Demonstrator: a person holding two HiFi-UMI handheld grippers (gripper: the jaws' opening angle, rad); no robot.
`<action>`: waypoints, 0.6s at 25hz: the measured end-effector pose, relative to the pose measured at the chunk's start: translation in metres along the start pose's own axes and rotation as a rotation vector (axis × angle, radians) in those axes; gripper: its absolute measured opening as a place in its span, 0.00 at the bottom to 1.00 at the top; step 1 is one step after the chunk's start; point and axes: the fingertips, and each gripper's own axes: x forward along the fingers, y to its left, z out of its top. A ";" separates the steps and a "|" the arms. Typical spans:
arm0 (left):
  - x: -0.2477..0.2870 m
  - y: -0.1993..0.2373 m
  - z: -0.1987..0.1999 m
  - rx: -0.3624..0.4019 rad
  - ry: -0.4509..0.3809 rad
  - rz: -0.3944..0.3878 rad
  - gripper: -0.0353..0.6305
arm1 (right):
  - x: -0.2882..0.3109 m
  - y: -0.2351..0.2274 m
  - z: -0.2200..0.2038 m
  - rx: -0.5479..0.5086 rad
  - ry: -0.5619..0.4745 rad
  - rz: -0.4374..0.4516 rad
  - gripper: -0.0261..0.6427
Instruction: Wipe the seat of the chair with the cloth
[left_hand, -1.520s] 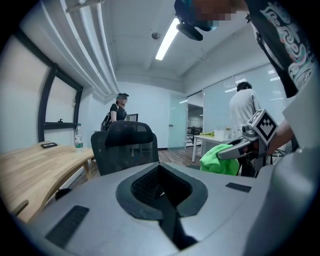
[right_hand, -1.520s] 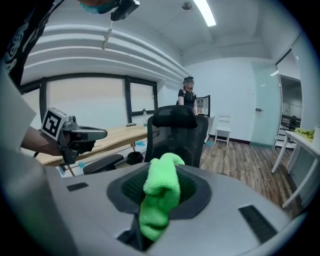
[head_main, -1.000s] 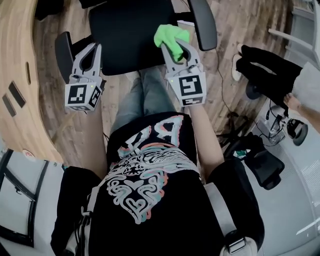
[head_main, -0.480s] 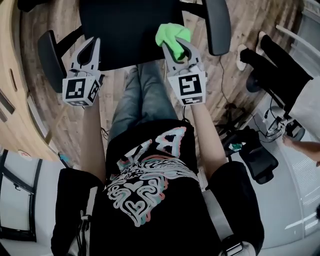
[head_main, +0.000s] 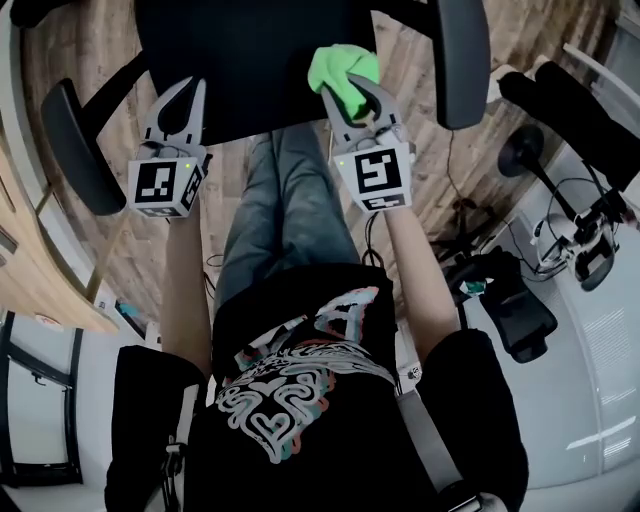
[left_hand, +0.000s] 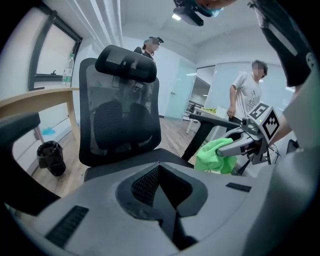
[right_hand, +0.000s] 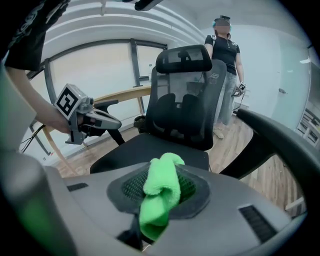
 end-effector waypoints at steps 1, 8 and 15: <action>0.002 -0.002 -0.005 0.005 0.010 -0.007 0.06 | 0.003 0.001 -0.005 -0.001 0.010 0.005 0.17; 0.023 0.003 -0.042 -0.021 0.051 -0.006 0.06 | 0.030 0.001 -0.039 -0.025 0.043 0.033 0.17; 0.039 0.002 -0.066 -0.037 0.081 -0.016 0.06 | 0.055 0.001 -0.071 -0.052 0.093 0.066 0.17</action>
